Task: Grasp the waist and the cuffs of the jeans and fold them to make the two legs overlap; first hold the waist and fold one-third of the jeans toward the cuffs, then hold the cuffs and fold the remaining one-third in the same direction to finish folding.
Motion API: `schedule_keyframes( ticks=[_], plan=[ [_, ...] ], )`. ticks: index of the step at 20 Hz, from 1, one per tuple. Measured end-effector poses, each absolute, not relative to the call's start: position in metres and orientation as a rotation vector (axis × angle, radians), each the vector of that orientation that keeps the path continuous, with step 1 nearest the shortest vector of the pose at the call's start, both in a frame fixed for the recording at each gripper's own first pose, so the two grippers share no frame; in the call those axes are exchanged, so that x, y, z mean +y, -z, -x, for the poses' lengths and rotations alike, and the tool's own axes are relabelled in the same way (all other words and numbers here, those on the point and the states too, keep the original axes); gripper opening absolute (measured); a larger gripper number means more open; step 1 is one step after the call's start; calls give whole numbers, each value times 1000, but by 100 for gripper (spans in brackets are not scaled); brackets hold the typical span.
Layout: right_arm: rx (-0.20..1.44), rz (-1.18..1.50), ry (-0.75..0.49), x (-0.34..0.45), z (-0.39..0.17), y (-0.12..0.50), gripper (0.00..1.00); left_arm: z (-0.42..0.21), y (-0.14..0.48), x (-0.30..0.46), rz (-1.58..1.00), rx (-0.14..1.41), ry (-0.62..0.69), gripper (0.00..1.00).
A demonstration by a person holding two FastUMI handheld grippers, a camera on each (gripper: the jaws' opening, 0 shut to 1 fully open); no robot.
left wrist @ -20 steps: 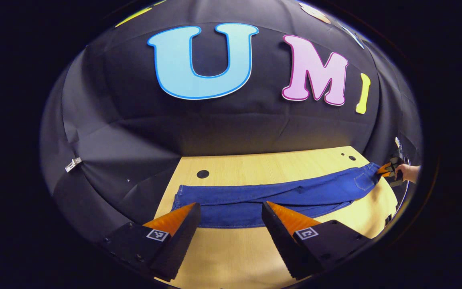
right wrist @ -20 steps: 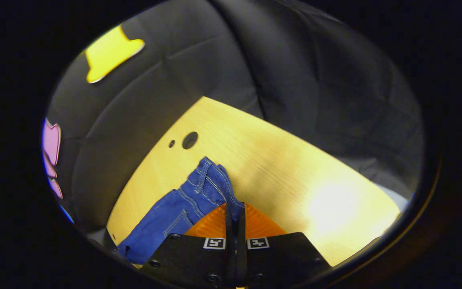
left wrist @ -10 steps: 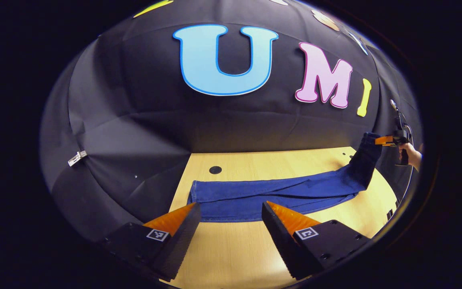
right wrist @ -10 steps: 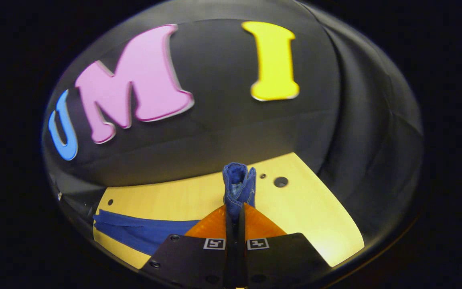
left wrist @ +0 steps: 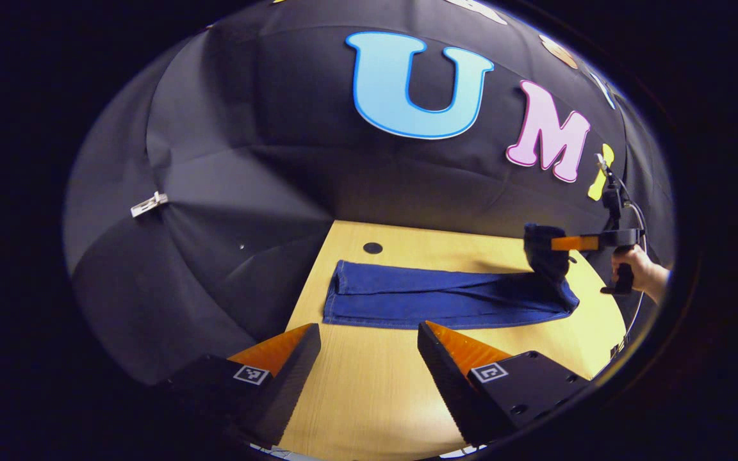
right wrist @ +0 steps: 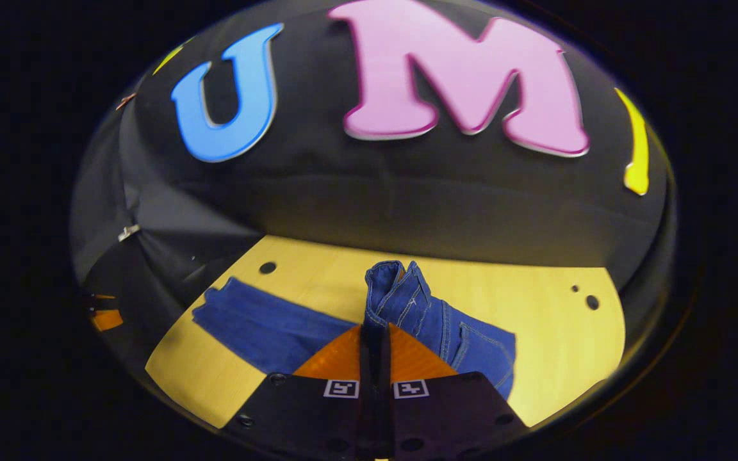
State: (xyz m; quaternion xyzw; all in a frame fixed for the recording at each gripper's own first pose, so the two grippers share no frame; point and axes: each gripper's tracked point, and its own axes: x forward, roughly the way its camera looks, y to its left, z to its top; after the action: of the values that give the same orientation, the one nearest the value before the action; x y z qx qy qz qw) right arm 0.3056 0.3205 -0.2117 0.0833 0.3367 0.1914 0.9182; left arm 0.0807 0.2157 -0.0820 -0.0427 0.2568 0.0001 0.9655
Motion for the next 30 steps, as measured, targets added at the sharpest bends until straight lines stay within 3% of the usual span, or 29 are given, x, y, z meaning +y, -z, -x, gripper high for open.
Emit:
schedule_keyframes(
  ticks=[4, 8, 13, 17, 22, 24, 25, 30],
  plan=[
    [853, -17, -468, 385, -274, 296, 5, -71, 109, 224, 110, 595, -19, 95],
    [920, 22, -546, 402, -257, 320, 9, -90, 134, 223, 146, 679, -14, 95],
    [816, -172, -648, 405, -239, 245, 82, -146, 151, 224, 197, 754, 7, 95],
    [703, -321, -599, 338, -215, 187, 78, -199, 163, 246, 261, 842, -42, 95],
    [713, -366, -417, 228, -189, 191, 78, -251, 200, 254, 539, 1045, -127, 97],
    [729, -381, -363, 197, -177, 196, 79, -258, 221, 264, 507, 1116, -166, 93],
    [732, -381, -347, 187, -173, 198, 79, -263, 228, 270, 452, 1134, -186, 97],
    [759, -372, -329, 176, -165, 207, 79, -269, 254, 263, 345, 1223, -184, 98]
  ],
)
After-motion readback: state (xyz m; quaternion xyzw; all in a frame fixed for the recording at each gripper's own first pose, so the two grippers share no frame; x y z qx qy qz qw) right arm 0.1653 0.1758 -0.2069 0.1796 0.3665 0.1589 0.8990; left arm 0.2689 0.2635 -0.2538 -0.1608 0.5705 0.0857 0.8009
